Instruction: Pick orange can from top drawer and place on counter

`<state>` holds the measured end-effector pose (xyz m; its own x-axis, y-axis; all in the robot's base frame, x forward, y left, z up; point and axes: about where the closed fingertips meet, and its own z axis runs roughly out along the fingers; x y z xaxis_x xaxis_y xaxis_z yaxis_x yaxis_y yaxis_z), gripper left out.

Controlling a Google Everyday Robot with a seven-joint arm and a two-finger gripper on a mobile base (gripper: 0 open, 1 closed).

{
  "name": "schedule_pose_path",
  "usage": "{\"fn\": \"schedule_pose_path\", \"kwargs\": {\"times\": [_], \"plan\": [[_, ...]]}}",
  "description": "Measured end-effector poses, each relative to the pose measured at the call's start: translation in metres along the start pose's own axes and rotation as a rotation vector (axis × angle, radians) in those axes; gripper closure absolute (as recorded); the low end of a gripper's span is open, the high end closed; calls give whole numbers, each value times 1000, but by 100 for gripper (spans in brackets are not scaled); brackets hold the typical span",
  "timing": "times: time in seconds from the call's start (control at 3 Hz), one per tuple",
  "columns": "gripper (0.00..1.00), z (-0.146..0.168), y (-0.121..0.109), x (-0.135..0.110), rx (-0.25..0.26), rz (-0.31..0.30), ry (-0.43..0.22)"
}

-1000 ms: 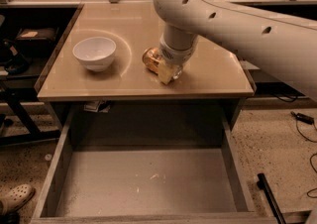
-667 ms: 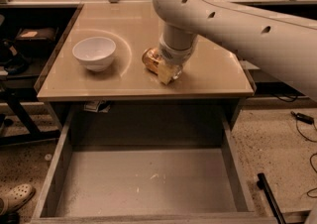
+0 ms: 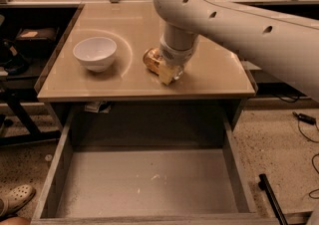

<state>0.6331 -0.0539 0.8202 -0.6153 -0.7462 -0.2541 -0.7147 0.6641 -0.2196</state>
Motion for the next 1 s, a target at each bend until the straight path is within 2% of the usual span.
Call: {"fn": "schedule_pose_path", "kwargs": {"times": [0.33,0.67,1.0], "plan": [[12,0,0,0,0,0,0],[0,0,0,0,0,0,0],[0,0,0,0,0,0,0]]}}
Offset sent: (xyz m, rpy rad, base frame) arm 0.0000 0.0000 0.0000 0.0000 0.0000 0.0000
